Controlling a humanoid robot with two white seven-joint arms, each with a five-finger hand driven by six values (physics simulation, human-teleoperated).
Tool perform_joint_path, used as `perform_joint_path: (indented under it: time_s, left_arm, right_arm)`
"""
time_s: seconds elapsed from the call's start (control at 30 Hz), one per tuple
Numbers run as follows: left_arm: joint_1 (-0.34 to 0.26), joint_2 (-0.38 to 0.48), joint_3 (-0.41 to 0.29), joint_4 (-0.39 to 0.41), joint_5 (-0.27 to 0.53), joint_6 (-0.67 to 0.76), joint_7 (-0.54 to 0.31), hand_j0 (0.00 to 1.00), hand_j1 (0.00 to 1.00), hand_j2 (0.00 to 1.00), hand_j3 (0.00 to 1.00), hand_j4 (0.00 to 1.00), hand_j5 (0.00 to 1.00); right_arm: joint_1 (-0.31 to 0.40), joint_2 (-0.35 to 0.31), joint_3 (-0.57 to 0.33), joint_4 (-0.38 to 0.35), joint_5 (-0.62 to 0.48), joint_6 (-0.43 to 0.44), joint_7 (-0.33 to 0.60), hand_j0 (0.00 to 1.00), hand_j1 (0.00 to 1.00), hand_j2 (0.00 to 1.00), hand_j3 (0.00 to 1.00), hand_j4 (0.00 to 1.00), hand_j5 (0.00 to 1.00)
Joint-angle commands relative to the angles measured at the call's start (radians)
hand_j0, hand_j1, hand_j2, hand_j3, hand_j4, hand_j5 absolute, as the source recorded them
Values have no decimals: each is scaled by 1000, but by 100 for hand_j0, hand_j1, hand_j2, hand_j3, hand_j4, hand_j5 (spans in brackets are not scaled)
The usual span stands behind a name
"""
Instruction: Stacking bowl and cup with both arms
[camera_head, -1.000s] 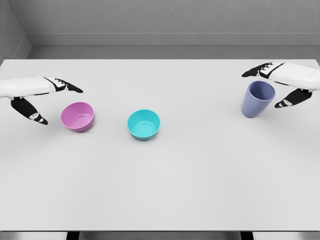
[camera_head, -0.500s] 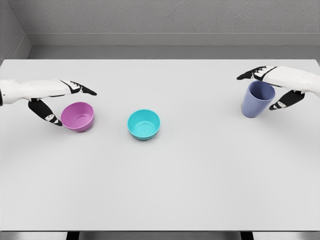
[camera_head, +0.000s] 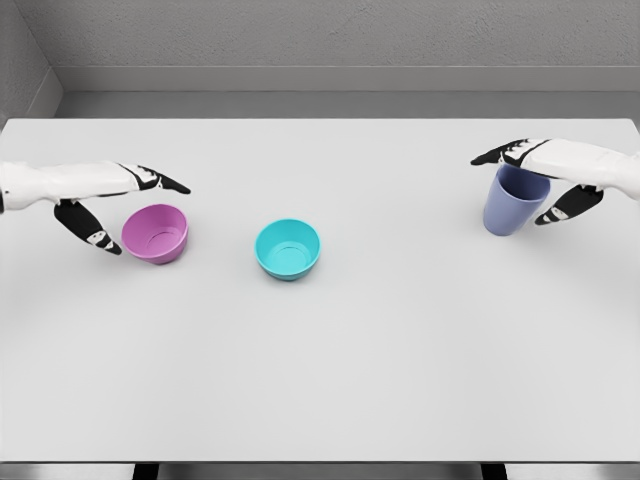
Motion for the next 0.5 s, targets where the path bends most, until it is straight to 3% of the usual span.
perform_joint_path:
  time_s: [0.0, 0.47]
  left_arm:
    - [0, -2, -1, 0, 7, 2, -1, 100, 100, 100, 100, 100, 100]
    - [6, -25, -29, 37, 4, 2, -4, 100, 100, 100, 100, 100, 100]
  right_arm:
    - [0, -1, -1, 2, -7, 2, 1, 100, 100, 100, 100, 100, 100]
    - [-12, 36, 5, 59, -7, 2, 13, 100, 100, 100, 100, 100, 100]
